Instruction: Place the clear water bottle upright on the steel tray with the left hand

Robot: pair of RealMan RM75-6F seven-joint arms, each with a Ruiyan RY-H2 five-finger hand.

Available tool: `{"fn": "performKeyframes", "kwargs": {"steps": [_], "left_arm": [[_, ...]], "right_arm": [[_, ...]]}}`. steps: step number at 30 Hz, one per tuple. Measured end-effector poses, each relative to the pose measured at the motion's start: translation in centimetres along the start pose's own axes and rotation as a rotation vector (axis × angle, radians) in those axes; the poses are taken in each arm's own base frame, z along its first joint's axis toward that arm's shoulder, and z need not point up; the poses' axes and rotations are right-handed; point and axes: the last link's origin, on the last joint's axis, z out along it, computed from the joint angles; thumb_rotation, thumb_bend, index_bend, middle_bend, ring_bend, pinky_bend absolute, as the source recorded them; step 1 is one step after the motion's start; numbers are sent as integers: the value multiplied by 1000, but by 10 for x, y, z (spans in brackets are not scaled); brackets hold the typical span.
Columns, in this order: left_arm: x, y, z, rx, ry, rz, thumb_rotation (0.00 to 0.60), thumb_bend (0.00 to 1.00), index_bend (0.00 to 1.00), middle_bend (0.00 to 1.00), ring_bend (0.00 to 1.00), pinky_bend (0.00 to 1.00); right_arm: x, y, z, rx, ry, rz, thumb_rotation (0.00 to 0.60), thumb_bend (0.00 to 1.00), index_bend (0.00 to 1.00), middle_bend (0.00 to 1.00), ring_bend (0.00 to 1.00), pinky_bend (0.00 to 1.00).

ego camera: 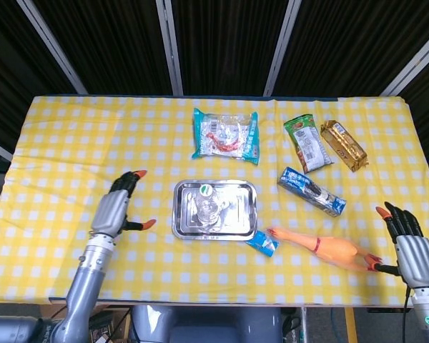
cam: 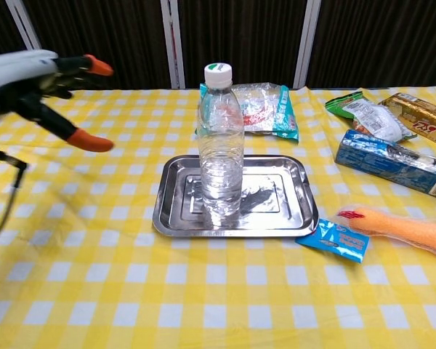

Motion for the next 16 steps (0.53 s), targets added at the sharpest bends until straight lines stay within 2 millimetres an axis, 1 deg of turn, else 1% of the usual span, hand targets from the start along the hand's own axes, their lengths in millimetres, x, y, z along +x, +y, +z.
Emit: {"fn": "performKeyframes", "kwargs": {"steps": [1,2,4,5,7,8,11,14,16], "left_arm": [[5,-11,-6,9,27,26,600,75,107,75,0,49],[11,-29,-14,28,64,66,600,97,113,75,0,50],[19,-57,-25,67,113,130,600,121,116,75,0,49],[24,-75,-31,95,141,178,600,126,115,75,0,50],[31,-100,-38,132,183,255,600,126,111,75,0,50],[37,-116,-42,153,209,304,600,126,110,75,0,50],[48,-149,-55,196,264,401,600,126,103,71,0,49],[52,-167,-67,210,274,437,600,126,100,71,0,49],[53,-170,-70,211,265,432,600,126,104,71,0,50]], "right_arm": [[0,0,0,0,0,-3,600,49,111,0,30,0],[0,0,0,0,1,-10,600,49,111,0,30,0],[-1,0,1,0,3,-22,600,49,111,0,30,0],[-2,0,1,-1,6,-29,600,49,111,0,29,0],[-2,0,2,-3,11,-38,600,49,111,0,29,0],[-3,0,3,-4,15,-42,600,49,111,0,30,0],[-3,1,4,-7,27,-63,600,50,111,0,30,0],[-3,1,5,-10,45,-86,600,50,111,0,29,0],[-4,0,6,-11,55,-93,600,49,111,0,29,0]]}}
